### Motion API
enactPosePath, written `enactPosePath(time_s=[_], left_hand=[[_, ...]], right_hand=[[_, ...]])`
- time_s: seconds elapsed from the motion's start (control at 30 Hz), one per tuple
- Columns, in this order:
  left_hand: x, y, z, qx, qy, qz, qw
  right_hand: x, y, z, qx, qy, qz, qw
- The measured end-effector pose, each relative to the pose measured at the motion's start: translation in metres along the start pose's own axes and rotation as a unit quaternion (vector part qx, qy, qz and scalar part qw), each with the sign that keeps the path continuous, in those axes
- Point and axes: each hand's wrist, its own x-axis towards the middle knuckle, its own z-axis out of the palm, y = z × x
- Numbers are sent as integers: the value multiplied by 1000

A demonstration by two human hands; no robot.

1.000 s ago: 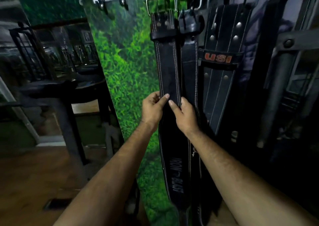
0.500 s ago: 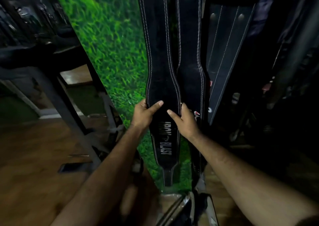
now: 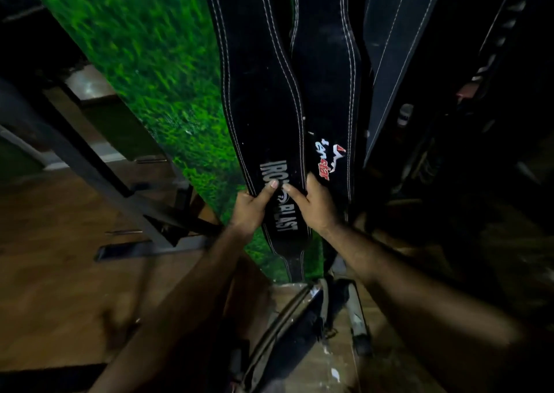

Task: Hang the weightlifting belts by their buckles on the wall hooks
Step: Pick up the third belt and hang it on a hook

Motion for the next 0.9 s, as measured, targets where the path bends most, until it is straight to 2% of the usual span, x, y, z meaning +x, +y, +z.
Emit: enactPosePath(time_s=[0.17,0.33,0.5,0.7,0.8,0.9], left_hand=[[-14,-40,11,4,25,-12,1000],[-24,-68,15,12,6,-12,1000],[-34,-96,16,32,34,-43,998],[-68,-103,14,23,28,-64,997],[-84,-111,7,161,52,-170,971],[-101,-144,-12,298,26,-199,933]], right_hand=[[-23,28,12,-51,17,28,998],[-51,51,17,-96,-5,70,993],[-69,64,21,-97,-29,105,989],[-104,59,27,-59,-55,174,981],[-124,55,27,-22,-82,275,958],[-155,73,38,22,-89,337,937]])
